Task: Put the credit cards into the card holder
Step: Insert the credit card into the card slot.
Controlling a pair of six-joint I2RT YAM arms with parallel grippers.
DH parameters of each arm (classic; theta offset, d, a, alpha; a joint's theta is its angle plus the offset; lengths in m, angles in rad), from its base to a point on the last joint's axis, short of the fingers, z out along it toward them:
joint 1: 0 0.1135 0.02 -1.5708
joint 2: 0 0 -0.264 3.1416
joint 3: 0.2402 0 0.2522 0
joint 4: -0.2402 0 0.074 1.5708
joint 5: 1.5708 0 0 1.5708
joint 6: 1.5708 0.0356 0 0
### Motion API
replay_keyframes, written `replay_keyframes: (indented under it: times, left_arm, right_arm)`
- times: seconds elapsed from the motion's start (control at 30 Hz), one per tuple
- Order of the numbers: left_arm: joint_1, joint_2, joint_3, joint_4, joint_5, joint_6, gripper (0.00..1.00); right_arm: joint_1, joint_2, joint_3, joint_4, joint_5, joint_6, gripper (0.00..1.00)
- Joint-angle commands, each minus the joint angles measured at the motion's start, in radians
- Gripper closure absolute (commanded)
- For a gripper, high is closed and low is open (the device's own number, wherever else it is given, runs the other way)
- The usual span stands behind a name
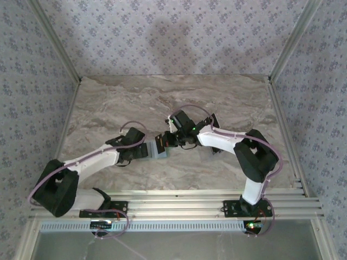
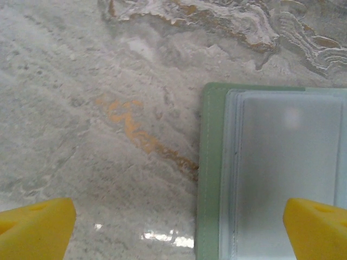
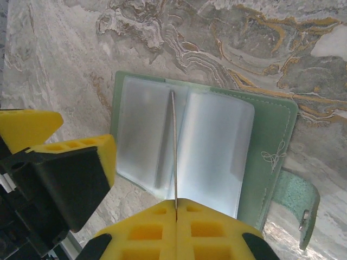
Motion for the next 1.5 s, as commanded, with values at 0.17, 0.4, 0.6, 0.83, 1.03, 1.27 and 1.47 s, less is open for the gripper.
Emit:
replay_keyframes:
  times: [0.17, 0.4, 0.6, 0.83, 1.03, 1.27, 1.47]
  left_arm:
    - [0.007, 0.049, 0.006, 0.029, -0.003, 0.012, 0.01]
    - [0.009, 0.037, -0.036, 0.006, -0.02, -0.034, 0.02]
    - [0.012, 0.012, -0.063, -0.019, -0.031, -0.057, 0.02]
    - [0.013, 0.006, -0.07, -0.019, -0.031, -0.058, 0.02]
    - [0.013, 0.009, -0.076, -0.014, -0.028, -0.058, 0.03]
    - [0.015, 0.008, -0.08, -0.014, -0.028, -0.058, 0.03]
    - [0.015, 0.015, -0.079, -0.011, -0.027, -0.058, 0.03]
  right_arm:
    - [-0.002, 0.023, -0.038, 0.097, -0.034, 0.065, 1.0]
    - [-0.001, 0.032, -0.066, 0.161, -0.047, 0.095, 1.0]
    - [-0.002, 0.047, -0.078, 0.196, -0.06, 0.111, 1.0]
    - [-0.002, 0.065, -0.089, 0.241, -0.08, 0.125, 1.0]
    - [0.0, 0.084, -0.091, 0.276, -0.098, 0.136, 1.0]
    - [0.002, 0.092, -0.1, 0.318, -0.113, 0.147, 1.0]
    - [0.002, 0.11, -0.102, 0.337, -0.125, 0.154, 1.0]
